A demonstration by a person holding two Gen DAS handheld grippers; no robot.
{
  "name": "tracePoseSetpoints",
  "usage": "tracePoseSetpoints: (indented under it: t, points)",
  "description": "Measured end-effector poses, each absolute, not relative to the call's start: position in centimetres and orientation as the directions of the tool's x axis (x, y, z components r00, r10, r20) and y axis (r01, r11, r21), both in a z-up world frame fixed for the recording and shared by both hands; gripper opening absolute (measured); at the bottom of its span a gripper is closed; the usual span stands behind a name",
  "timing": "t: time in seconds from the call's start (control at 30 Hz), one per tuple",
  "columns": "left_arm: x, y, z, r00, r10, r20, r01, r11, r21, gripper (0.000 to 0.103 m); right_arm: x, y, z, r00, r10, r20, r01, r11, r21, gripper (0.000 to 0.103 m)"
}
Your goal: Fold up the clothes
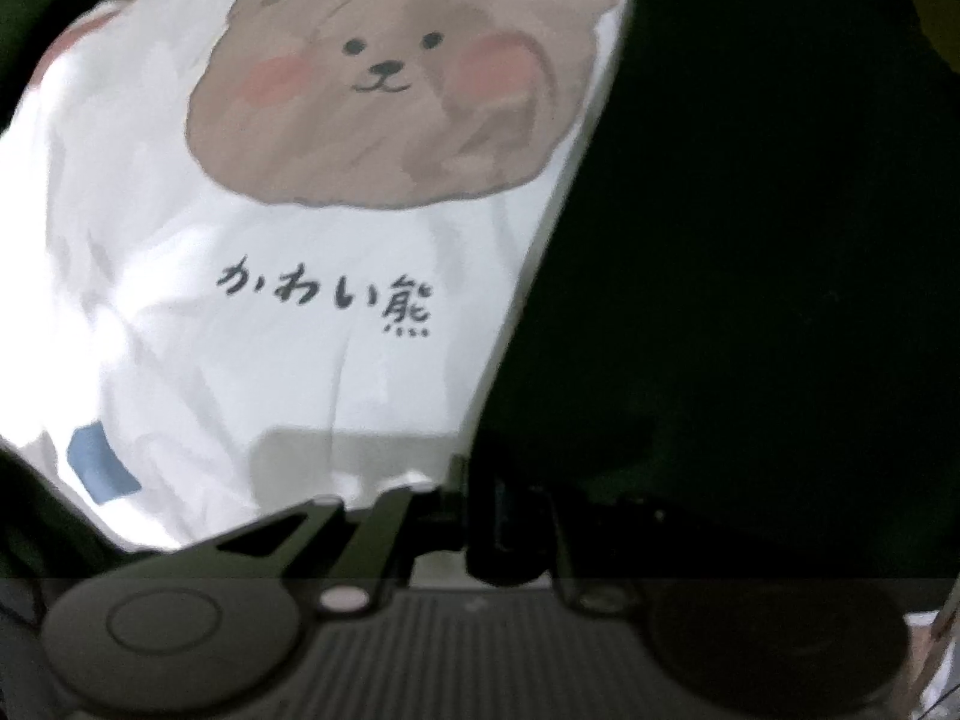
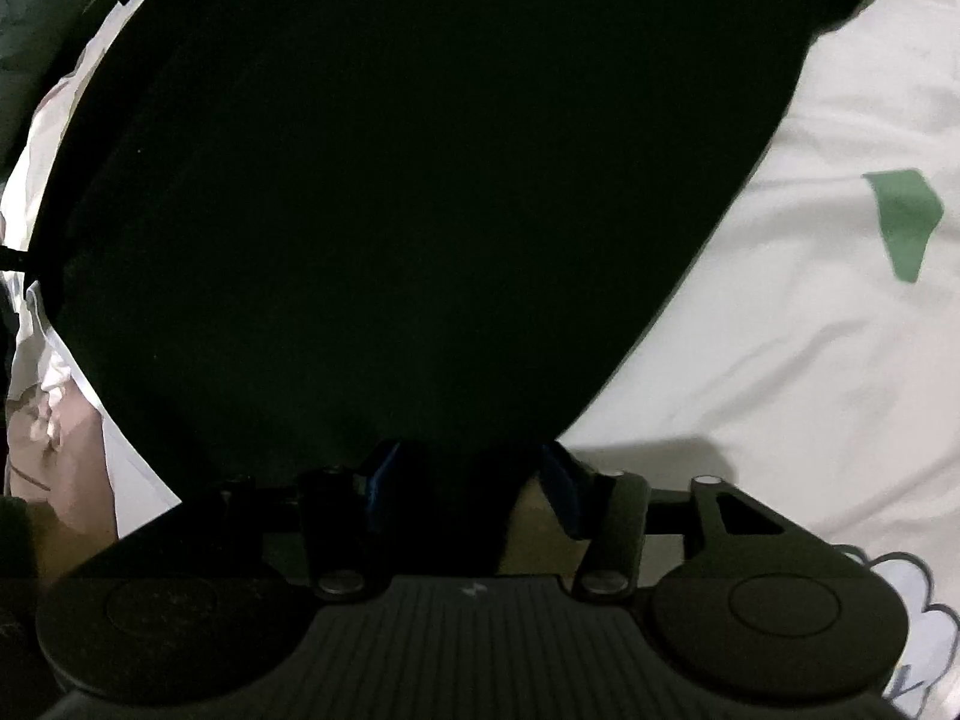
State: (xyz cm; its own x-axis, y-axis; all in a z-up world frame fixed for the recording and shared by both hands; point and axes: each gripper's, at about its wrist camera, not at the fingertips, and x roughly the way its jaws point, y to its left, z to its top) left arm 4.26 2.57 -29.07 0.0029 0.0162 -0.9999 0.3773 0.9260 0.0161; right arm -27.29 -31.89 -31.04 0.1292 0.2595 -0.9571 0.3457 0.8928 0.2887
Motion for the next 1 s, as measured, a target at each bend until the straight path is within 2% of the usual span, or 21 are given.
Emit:
tracePoseSetpoints:
  t: [0.03, 0.07, 0.27, 0.6, 0.67, 0.7, 0.73, 0.77, 0.87, 0.9, 0.93, 1.0]
  points:
    - [4.4, 2.6, -29.1, -0.01, 0.003, -1.0, 0.365, 0.931, -0.001, 0.007, -27.3, -31.7, -31.0, 0.134, 0.27, -0.953, 0.329, 0.895, 0.3, 0.015]
    - [4.5, 2.5, -29.1, -0.017, -0.003, -1.0, 0.366, 0.931, -0.009, 0.007, -27.4, -31.5, -31.0, 0.139, 0.281, -0.95, 0.313, 0.897, 0.311, 0.012]
    - [4.4, 0.9, -28.1, -0.035, -0.011, -0.999, 0.422, 0.906, -0.025, 0.007, -28.4, -31.1, -29.4, 0.148, 0.312, -0.939, 0.188, 0.923, 0.336, 0.01]
    - [4.1, -0.5, -27.7, -0.068, -0.015, -0.998, 0.449, 0.892, -0.044, 0.007, -29.0, -29.5, -29.8, 0.078, 0.312, -0.947, 0.172, 0.931, 0.321, 0.009]
    - [4.5, -0.9, -28.0, -0.087, -0.007, -0.996, 0.452, 0.891, -0.046, 0.013, -28.7, -30.0, -30.3, 0.07, 0.295, -0.953, 0.221, 0.927, 0.304, 0.013]
    - [4.8, -1.0, -28.2, -0.094, 0.012, -0.995, 0.452, 0.892, -0.032, 0.023, -28.5, -30.4, -30.6, 0.063, 0.292, -0.954, 0.242, 0.923, 0.299, 0.016]
    - [5.1, -1.1, -28.4, -0.096, 0.037, -0.995, 0.451, 0.892, -0.011, 0.033, -28.4, -30.7, -31.0, 0.054, 0.294, -0.954, 0.255, 0.92, 0.298, 0.024]
    - [5.5, -1.1, -28.5, -0.095, 0.066, -0.993, 0.454, 0.891, 0.016, 0.038, -28.3, -31.0, -31.1, 0.05, 0.294, -0.955, 0.261, 0.919, 0.296, 0.034]
    - [7.0, -1.2, -27.0, -0.048, 0.048, -0.998, 0.442, 0.897, 0.022, 0.049, -28.3, -32.5, -30.2, 0.055, 0.281, -0.958, 0.263, 0.921, 0.286, 0.05]
    - [7.7, -1.3, -26.3, -0.031, 0.03, -0.999, 0.43, 0.903, 0.014, 0.059, -28.3, -33.0, -29.8, 0.063, 0.273, -0.96, 0.265, 0.923, 0.28, 0.051]
    - [8.6, -1.5, -25.4, -0.006, 0.012, -1.0, 0.419, 0.908, 0.008, 0.064, -28.3, -33.7, -29.4, 0.072, 0.264, -0.962, 0.269, 0.923, 0.274, 0.054]
    - [10.5, -2.2, -23.5, 0.055, -0.01, -0.998, 0.42, 0.908, 0.014, 0.066, -28.2, -35.2, -28.7, 0.098, 0.241, -0.965, 0.292, 0.92, 0.26, 0.056]
